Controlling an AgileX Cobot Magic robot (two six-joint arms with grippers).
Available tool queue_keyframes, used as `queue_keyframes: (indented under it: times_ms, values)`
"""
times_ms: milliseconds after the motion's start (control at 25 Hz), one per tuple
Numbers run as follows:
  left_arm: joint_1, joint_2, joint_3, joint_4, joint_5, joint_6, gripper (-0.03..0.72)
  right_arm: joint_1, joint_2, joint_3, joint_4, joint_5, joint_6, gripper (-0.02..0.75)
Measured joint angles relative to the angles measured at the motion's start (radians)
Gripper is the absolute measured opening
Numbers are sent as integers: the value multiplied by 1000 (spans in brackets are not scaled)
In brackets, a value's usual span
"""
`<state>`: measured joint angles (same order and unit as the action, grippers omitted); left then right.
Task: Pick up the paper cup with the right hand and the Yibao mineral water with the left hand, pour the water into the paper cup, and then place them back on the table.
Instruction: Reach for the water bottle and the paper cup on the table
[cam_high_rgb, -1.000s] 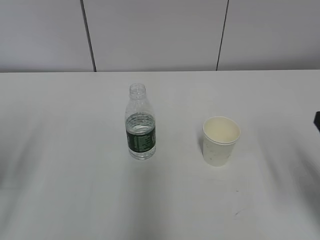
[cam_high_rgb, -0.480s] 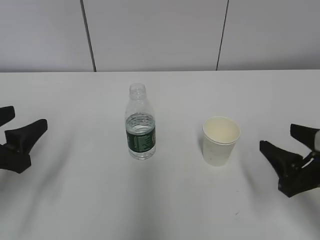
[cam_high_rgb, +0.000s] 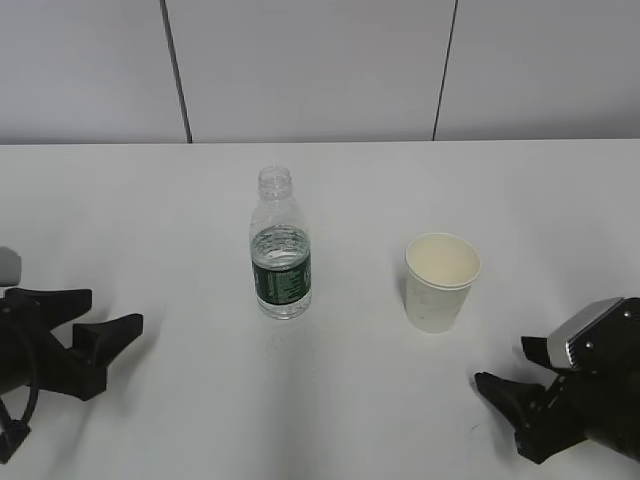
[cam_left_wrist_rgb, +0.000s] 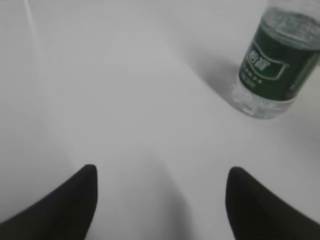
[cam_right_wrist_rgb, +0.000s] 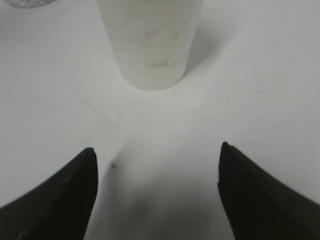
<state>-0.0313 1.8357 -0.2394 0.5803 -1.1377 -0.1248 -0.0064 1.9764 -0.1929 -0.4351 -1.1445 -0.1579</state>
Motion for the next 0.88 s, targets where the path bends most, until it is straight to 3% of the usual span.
queue_keyframes:
  times_ms: [280, 400, 560, 880]
  values:
    - [0, 125, -110, 156, -1, 0, 512, 0, 82, -69, -71, -4, 15, 598]
    - [0, 129, -137, 174, -3, 0, 563, 0, 84, -88, -76, -4, 43, 653]
    - [-12, 132, -166, 176, -4, -1, 604, 0, 87, -115, -96, -4, 56, 670]
    - [-183, 136, -257, 98, -3, -49, 610, 0, 96, -206, -118, -6, 109, 670]
